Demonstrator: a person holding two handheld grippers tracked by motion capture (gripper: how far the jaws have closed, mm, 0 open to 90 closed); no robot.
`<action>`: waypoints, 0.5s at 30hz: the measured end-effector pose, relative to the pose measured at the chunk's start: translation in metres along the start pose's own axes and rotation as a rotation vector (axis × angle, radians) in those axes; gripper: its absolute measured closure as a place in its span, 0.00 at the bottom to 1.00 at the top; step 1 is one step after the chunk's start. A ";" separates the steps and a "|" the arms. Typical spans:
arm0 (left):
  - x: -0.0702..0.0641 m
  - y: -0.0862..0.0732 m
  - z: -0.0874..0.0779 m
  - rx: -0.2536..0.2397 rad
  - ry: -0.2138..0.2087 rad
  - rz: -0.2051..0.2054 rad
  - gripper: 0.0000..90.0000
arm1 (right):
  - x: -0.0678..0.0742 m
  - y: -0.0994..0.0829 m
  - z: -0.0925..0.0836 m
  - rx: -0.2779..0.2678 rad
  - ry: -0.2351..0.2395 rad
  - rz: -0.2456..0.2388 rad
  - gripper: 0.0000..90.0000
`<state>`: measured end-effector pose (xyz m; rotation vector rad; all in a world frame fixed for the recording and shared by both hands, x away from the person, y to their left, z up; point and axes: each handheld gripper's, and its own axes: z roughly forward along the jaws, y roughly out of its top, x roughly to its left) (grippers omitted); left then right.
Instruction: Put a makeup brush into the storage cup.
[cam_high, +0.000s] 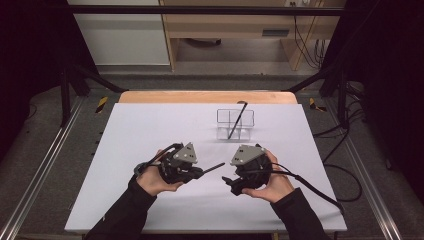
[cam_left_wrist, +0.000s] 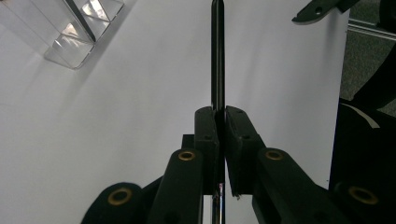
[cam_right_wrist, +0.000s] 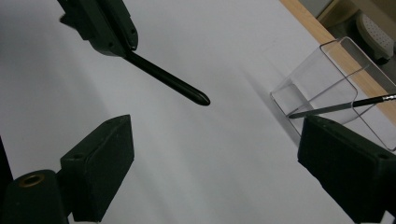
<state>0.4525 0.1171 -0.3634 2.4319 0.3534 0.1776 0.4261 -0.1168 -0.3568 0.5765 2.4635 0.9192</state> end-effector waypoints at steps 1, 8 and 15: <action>0.000 0.000 0.000 0.001 -0.002 0.004 0.93 | 0.001 0.001 0.000 0.003 0.003 -0.006 0.13; -0.001 0.003 0.002 0.009 -0.009 0.009 0.93 | 0.005 0.005 0.001 0.036 0.009 -0.072 0.15; -0.001 0.005 0.004 0.016 -0.020 0.016 0.93 | 0.010 0.009 0.002 0.065 0.013 -0.135 0.16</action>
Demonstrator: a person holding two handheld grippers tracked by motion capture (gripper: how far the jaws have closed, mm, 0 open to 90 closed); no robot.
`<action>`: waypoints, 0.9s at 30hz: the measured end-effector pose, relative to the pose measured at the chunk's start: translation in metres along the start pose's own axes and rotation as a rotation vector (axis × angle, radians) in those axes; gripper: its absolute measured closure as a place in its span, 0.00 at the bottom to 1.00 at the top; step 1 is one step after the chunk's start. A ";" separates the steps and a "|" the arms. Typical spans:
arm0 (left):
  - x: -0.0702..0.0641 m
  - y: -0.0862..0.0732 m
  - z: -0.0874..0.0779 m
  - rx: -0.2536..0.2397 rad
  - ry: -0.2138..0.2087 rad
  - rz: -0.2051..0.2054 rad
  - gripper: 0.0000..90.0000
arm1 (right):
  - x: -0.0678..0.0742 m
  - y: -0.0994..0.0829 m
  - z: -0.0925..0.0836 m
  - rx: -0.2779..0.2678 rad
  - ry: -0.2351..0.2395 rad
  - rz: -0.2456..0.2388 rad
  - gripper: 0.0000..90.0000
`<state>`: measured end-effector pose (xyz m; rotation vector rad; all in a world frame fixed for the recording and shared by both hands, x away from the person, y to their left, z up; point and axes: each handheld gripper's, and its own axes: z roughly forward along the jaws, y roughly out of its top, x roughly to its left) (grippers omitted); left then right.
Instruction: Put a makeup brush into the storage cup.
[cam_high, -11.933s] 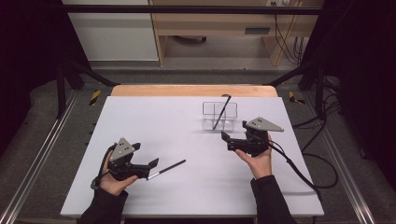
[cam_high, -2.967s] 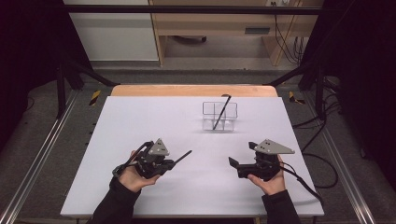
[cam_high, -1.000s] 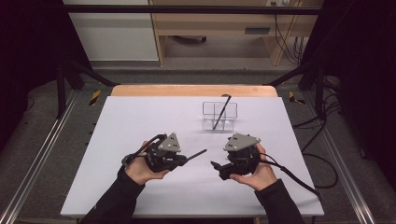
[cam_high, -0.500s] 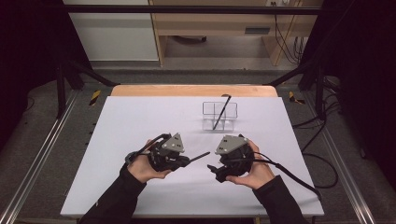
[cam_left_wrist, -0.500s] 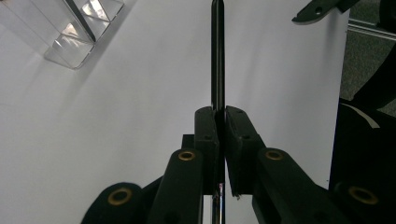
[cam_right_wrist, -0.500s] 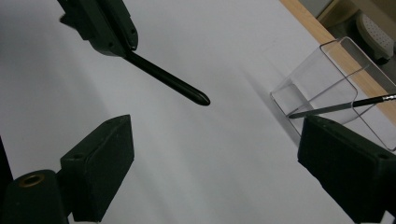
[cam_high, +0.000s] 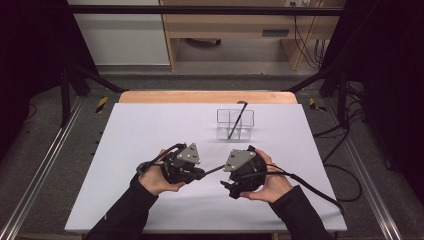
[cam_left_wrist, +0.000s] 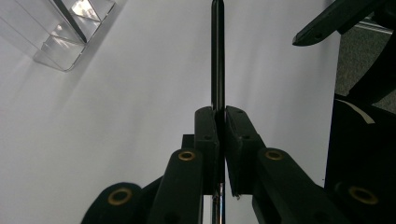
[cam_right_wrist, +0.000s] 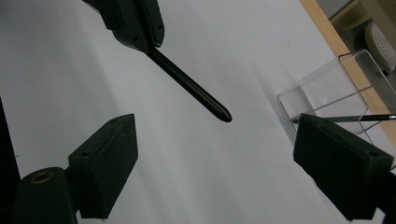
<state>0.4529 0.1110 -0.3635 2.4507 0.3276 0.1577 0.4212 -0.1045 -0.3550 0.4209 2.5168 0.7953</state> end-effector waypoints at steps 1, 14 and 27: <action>0.000 0.000 0.000 0.003 0.000 0.001 0.93 | 0.000 0.000 0.000 0.000 0.001 -0.008 0.16; -0.001 0.005 0.004 0.022 -0.028 0.014 0.93 | 0.010 0.007 0.002 0.036 -0.004 -0.146 0.18; -0.003 0.009 0.005 0.018 -0.067 0.052 0.93 | 0.015 0.009 0.004 0.053 -0.013 -0.228 0.30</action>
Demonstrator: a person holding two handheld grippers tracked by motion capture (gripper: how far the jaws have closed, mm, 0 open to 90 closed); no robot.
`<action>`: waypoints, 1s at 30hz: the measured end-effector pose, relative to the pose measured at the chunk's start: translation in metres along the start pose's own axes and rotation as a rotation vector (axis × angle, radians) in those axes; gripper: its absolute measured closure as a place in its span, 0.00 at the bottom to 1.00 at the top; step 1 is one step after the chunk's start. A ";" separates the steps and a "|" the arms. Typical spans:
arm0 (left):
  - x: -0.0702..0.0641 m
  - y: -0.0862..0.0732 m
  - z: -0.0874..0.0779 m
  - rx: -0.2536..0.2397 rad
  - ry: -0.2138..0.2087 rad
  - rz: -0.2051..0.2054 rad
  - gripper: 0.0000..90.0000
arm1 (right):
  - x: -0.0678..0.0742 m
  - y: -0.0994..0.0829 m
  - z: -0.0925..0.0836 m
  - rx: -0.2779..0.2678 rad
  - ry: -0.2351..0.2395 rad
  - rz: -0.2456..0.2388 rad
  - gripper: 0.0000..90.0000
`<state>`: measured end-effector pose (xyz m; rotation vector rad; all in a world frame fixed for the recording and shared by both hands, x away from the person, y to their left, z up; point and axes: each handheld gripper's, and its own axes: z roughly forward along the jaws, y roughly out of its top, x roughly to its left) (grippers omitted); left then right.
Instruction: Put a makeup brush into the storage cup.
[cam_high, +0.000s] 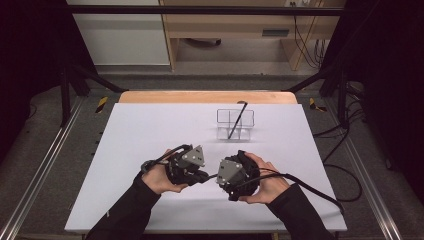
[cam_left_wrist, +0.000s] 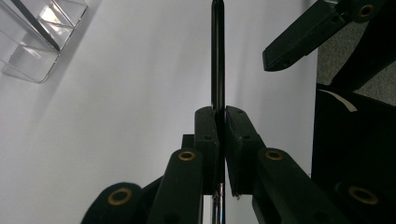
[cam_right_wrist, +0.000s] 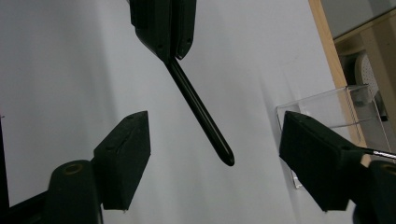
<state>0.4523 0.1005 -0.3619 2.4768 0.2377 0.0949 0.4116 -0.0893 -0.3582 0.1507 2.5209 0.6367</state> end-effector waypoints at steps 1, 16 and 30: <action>0.000 0.000 0.000 -0.002 -0.002 0.003 0.93 | 0.000 0.000 0.001 0.001 -0.003 -0.009 0.31; -0.005 0.008 0.002 -0.005 -0.025 0.038 0.93 | 0.004 0.001 0.003 0.001 0.009 -0.076 0.50; -0.006 0.010 0.003 0.009 -0.034 0.037 0.93 | 0.008 0.001 0.008 0.021 0.028 -0.142 0.73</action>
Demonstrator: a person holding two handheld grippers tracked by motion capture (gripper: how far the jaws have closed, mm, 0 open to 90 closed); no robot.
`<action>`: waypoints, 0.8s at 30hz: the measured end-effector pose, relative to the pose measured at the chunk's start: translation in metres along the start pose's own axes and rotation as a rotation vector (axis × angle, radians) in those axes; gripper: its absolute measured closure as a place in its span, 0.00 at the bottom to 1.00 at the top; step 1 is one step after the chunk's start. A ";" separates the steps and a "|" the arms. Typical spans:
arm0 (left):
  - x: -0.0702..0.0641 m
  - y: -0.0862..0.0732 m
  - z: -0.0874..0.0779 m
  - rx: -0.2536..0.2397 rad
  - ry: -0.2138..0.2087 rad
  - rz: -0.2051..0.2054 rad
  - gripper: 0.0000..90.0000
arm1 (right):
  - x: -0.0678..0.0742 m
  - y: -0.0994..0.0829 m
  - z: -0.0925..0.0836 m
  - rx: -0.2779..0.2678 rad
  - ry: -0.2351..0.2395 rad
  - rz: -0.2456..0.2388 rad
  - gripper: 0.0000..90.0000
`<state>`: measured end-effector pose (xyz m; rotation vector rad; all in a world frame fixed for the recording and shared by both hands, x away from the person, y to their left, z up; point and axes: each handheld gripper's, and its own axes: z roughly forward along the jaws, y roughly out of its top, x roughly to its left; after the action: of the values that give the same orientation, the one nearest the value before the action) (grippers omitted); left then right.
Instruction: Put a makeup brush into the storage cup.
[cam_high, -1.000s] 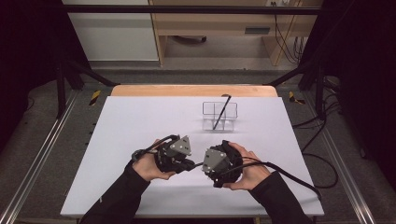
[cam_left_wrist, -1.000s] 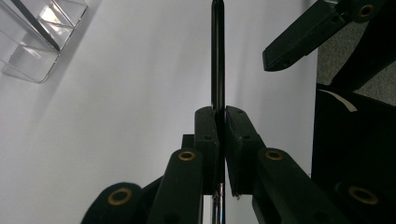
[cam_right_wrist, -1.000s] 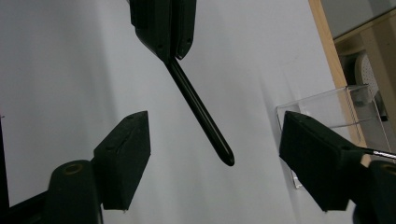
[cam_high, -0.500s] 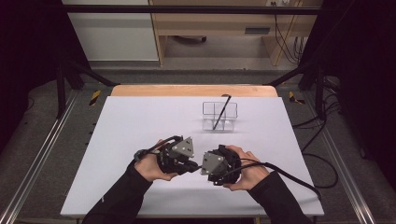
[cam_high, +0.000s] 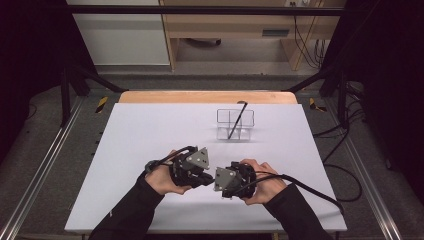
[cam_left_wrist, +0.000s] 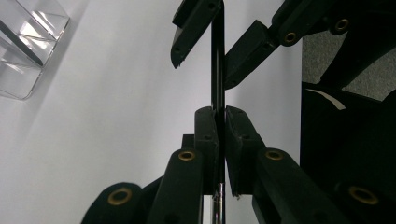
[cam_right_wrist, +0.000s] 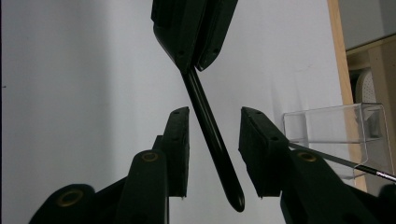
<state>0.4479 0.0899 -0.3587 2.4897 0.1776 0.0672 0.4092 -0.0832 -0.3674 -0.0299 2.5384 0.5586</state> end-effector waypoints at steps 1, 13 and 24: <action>0.000 0.000 0.000 0.002 -0.001 0.001 0.93 | 0.001 0.000 0.000 0.005 -0.001 -0.003 0.73; 0.000 0.001 0.001 0.013 -0.004 0.001 0.93 | 0.003 0.002 0.003 0.010 0.010 -0.054 0.85; 0.000 0.001 0.001 0.004 -0.011 0.003 0.92 | 0.001 0.001 0.002 0.003 0.033 -0.068 0.87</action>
<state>0.4476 0.0888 -0.3586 2.4937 0.1698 0.0546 0.4092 -0.0818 -0.3691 -0.1243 2.5595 0.5311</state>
